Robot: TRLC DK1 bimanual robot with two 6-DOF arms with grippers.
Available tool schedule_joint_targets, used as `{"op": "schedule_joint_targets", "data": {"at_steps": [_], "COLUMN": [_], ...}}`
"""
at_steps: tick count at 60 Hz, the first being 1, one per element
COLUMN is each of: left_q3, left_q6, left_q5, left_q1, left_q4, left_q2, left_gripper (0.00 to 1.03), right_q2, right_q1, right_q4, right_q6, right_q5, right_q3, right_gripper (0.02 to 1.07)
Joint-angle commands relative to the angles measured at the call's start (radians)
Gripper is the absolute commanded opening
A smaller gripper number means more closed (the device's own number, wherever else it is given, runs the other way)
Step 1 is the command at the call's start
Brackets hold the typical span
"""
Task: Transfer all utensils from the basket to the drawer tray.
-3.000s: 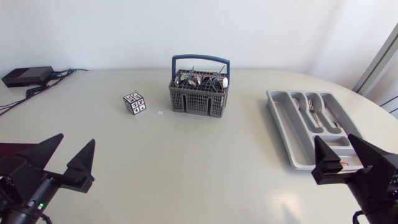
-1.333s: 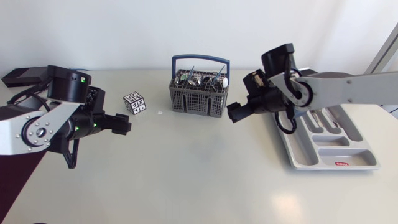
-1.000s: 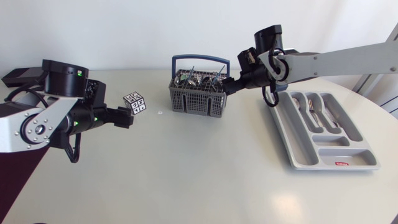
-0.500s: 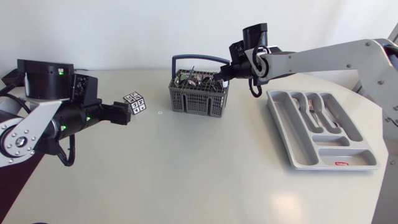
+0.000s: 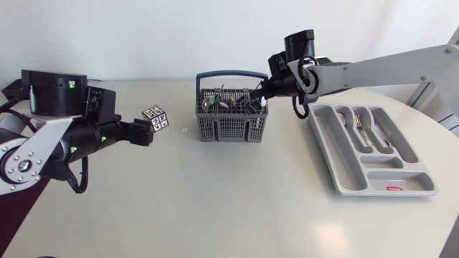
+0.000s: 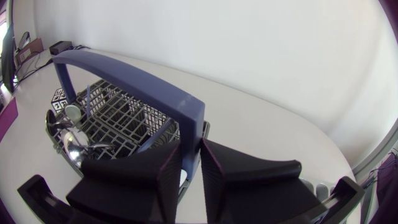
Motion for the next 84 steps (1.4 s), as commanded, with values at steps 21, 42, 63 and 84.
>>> {"op": "schedule_joint_targets", "data": {"at_steps": [21,42,63,84], "left_q3": [-0.017,-0.049,-0.063,0.029], "left_q6": [0.049,0.118,0.130,0.113], "left_q5": [0.015,0.011,0.054,0.093], "left_q1": [-0.073,-0.094,-0.117,-0.157], "left_q4": [0.003,-0.080,-0.085,-0.011], "left_q2": [0.055,0.055,0.116,0.328], "left_gripper": [0.92,0.86,0.53,0.29], "right_q2": [-0.325,-0.648,-0.608,-0.390], "right_q1": [0.150,0.129,-0.018,-0.006], "right_q4": [-0.093,-0.122,-0.099,-0.074], "right_q6": [0.032,0.024,-0.052,-0.041], "right_q5": [0.072,0.038,-0.088,-0.198], "right_q3": [-0.342,-0.548,-0.644,-0.558], "right_gripper": [0.27,0.91,0.33,0.22]}}
